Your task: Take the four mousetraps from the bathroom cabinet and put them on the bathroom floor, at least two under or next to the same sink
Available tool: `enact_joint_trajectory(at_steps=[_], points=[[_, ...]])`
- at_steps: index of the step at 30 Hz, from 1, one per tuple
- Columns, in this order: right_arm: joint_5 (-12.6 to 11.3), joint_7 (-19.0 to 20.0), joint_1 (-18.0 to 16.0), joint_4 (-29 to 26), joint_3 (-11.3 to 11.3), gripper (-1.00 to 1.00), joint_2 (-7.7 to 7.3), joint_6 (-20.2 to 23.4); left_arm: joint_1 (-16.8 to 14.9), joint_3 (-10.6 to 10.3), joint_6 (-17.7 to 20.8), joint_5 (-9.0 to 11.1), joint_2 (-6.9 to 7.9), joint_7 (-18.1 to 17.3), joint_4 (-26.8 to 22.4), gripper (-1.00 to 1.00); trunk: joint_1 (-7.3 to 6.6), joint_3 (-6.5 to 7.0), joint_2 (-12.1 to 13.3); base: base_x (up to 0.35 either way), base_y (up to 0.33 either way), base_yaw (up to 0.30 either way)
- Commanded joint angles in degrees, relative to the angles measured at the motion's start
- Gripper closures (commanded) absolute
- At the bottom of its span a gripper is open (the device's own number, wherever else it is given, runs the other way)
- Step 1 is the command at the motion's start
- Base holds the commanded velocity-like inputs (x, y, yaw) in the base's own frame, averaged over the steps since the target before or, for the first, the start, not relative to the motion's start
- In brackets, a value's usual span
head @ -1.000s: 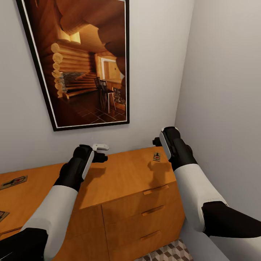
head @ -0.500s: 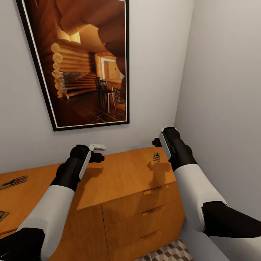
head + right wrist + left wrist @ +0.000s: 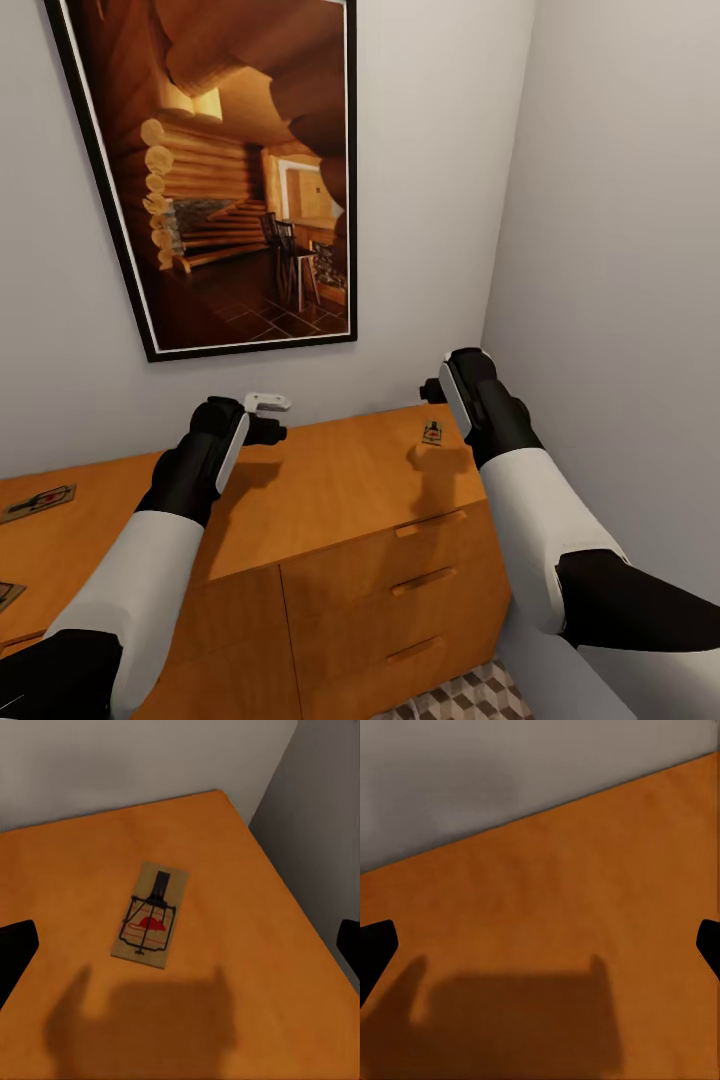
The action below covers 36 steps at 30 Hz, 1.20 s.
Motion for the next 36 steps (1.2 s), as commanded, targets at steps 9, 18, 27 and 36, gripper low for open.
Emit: enact_joint_trajectory(at_steps=[9, 18, 27, 36], points=[[0.2, 0.0, -0.3, 0.3, 0.0, -1.00, 0.01, 0.3, 0.0, -0.1, 0.2, -0.2, -0.03, 0.0, -0.9, -1.00, 0.00, -0.07, 0.0, 0.000, 0.000, 0.000], [0.2, 0.0, -0.3, 0.3, 0.1, -1.00, 0.01, 0.3, -0.1, 0.0, 0.2, -0.2, 0.03, 0.0, -1.0, -1.00, 0.00, -0.07, 0.0, 0.048, 0.000, 0.000], [0.4, 0.0, -0.3, 0.3, 0.0, -1.00, 0.01, 0.3, 0.0, 0.0, 0.2, -0.2, 0.01, 0.0, -1.8, -1.00, 0.00, -0.07, 0.0, 0.107, 0.000, 0.000], [0.4, 0.0, -0.3, 0.4, 0.0, -1.00, 0.01, 0.3, 0.0, -0.1, 0.2, -0.2, -0.06, 0.0, -2.2, -1.00, 0.00, -0.07, 0.0, 0.018, 0.000, 0.000]])
